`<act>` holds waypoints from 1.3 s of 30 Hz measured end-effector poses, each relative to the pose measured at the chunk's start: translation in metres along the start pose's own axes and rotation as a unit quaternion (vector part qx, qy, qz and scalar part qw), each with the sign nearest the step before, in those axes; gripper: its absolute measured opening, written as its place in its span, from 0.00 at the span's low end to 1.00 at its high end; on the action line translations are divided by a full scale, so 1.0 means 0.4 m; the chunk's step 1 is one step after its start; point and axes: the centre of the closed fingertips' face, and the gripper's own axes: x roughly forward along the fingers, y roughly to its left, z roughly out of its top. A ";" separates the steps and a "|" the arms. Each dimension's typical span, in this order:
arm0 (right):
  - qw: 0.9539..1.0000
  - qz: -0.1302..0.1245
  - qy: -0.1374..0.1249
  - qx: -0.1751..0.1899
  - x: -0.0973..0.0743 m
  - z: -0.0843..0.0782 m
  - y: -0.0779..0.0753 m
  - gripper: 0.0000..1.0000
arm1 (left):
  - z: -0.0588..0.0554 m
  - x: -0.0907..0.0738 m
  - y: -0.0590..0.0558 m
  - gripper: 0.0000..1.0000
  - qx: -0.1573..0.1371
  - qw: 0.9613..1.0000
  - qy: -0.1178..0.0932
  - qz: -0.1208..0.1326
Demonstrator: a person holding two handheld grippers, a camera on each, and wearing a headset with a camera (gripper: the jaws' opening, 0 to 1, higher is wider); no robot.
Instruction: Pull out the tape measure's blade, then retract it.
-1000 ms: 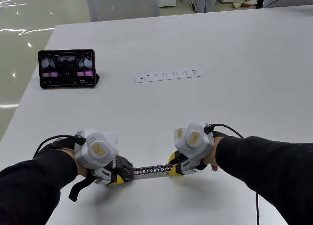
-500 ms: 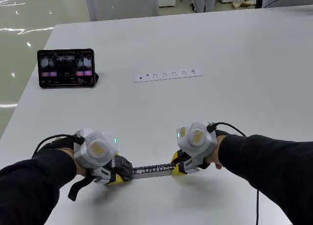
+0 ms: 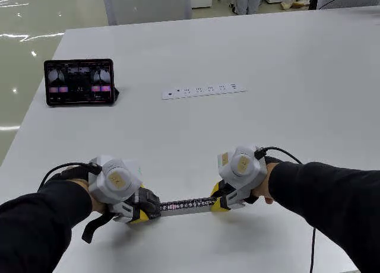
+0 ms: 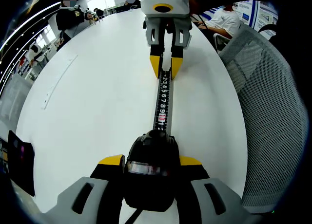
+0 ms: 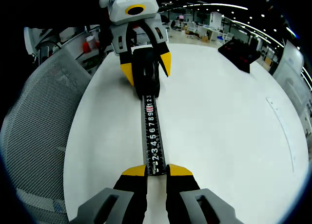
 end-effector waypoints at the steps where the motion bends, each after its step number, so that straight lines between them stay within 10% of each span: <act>1: 1.000 0.000 0.000 0.001 -0.001 -0.003 0.000 0.10 | 0.000 0.000 0.000 0.36 0.000 1.000 0.000 0.001; 39: 1.000 -0.001 0.008 0.010 -0.043 -0.057 0.001 0.10 | 0.002 0.000 -0.002 0.36 0.001 1.000 -0.002 0.000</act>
